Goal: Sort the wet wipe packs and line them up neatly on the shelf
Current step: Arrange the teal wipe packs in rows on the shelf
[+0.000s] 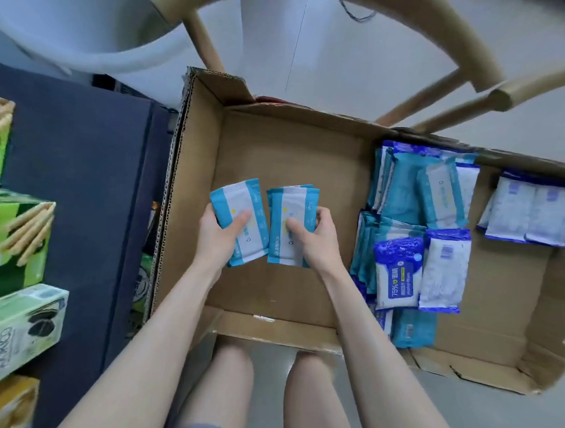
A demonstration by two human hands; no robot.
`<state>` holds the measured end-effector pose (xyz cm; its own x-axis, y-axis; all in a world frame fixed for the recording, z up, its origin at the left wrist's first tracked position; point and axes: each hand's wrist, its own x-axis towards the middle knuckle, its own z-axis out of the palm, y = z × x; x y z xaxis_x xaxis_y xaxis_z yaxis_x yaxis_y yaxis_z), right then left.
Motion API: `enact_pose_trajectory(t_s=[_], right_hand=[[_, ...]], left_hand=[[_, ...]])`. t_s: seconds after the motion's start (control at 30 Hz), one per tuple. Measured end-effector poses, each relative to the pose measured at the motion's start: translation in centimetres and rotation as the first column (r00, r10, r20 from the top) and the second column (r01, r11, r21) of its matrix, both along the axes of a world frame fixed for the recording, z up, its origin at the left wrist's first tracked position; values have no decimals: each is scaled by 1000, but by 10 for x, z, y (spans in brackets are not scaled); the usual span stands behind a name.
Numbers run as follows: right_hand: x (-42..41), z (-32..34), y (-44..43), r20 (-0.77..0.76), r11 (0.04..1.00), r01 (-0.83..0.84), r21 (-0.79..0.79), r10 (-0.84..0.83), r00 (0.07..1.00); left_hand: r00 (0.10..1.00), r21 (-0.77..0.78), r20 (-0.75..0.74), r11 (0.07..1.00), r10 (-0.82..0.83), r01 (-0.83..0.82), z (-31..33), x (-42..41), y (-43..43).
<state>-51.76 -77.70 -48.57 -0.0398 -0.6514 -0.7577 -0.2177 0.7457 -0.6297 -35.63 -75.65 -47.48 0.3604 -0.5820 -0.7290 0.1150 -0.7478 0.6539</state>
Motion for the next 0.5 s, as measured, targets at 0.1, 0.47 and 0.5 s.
enact_pose_trajectory(t_s=[0.1,0.47,0.5], right_hand=[[24,-17,-24,-29,1000,17,-13,-17,999],[55,-75,-113,-104,994,41,-105,-52,993],[58,-81,-117,-116,994,11,-110,-24,993]], left_hand=[[990,0,99,995,-97,97,-21,20,-36],[912,93,256,947,-320,307,-80,33,-137],[900,118,262,937,-348,328,-84,33,-140]])
